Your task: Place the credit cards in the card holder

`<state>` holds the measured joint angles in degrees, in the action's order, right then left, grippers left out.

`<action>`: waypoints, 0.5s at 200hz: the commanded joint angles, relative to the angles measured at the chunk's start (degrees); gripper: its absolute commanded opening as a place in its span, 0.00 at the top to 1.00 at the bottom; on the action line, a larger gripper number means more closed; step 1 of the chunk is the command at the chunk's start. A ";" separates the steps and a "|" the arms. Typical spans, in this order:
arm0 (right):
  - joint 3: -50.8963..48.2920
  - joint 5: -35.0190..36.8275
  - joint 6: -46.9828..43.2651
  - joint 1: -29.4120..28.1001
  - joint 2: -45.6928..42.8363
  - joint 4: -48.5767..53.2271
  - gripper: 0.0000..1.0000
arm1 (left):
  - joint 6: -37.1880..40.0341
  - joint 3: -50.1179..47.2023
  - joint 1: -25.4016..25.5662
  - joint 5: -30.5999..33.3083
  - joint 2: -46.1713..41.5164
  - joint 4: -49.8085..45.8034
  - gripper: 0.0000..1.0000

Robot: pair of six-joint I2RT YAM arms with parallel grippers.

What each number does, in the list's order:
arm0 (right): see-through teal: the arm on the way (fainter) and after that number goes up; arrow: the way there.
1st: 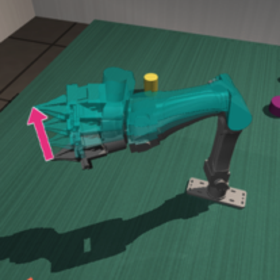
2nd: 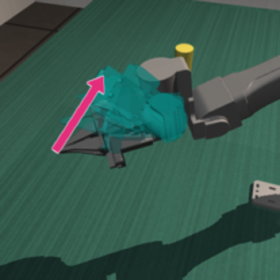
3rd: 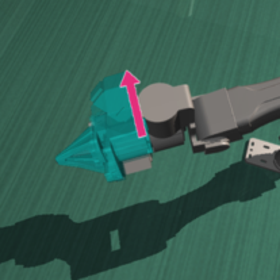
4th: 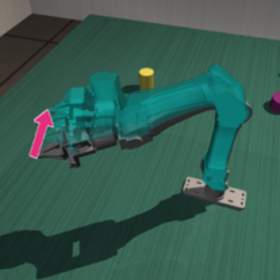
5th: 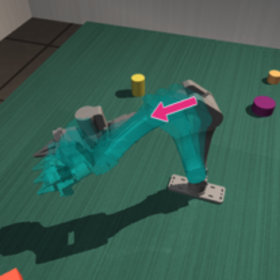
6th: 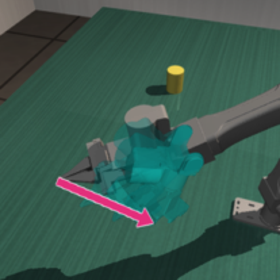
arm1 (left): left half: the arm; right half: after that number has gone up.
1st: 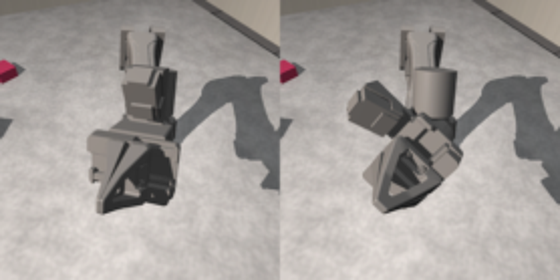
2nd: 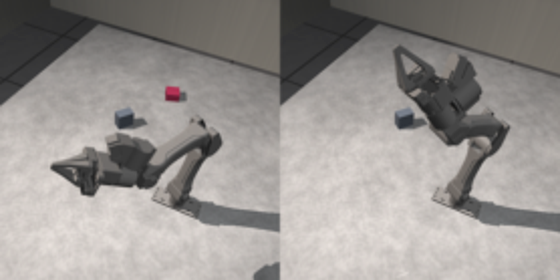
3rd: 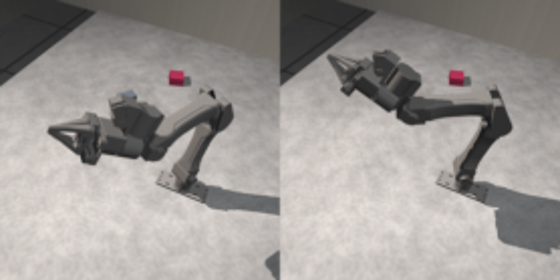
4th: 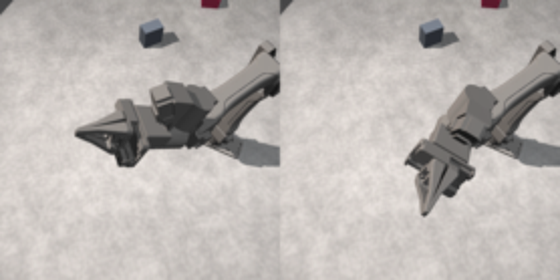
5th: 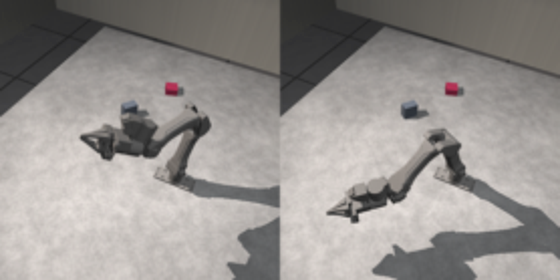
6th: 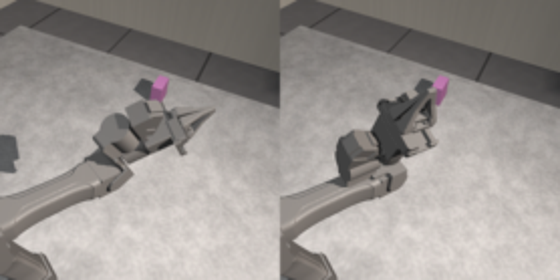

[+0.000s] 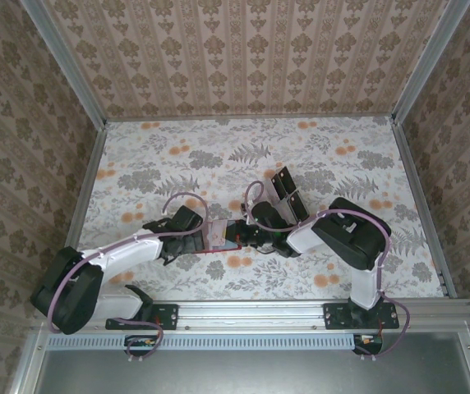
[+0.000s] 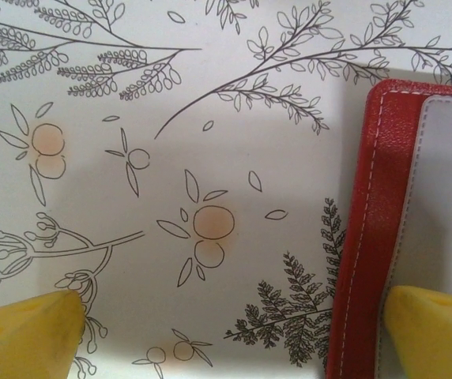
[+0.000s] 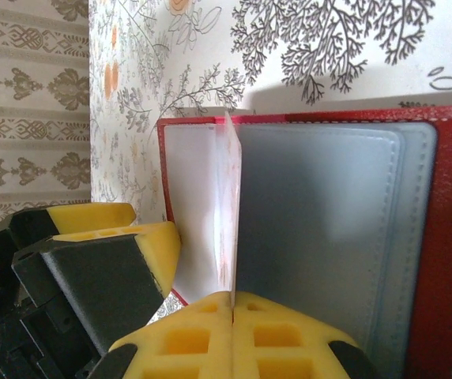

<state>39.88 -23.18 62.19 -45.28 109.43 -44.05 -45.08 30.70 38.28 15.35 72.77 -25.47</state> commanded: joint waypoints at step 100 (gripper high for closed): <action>0.91 -0.38 2.28 -2.02 3.65 -1.93 1.00 | -2.30 -2.58 0.56 -0.65 0.48 -0.70 0.00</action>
<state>40.18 -23.18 64.40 -46.65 111.61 -47.05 -46.74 29.98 38.61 14.87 72.77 -24.03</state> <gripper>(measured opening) 0.064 0.997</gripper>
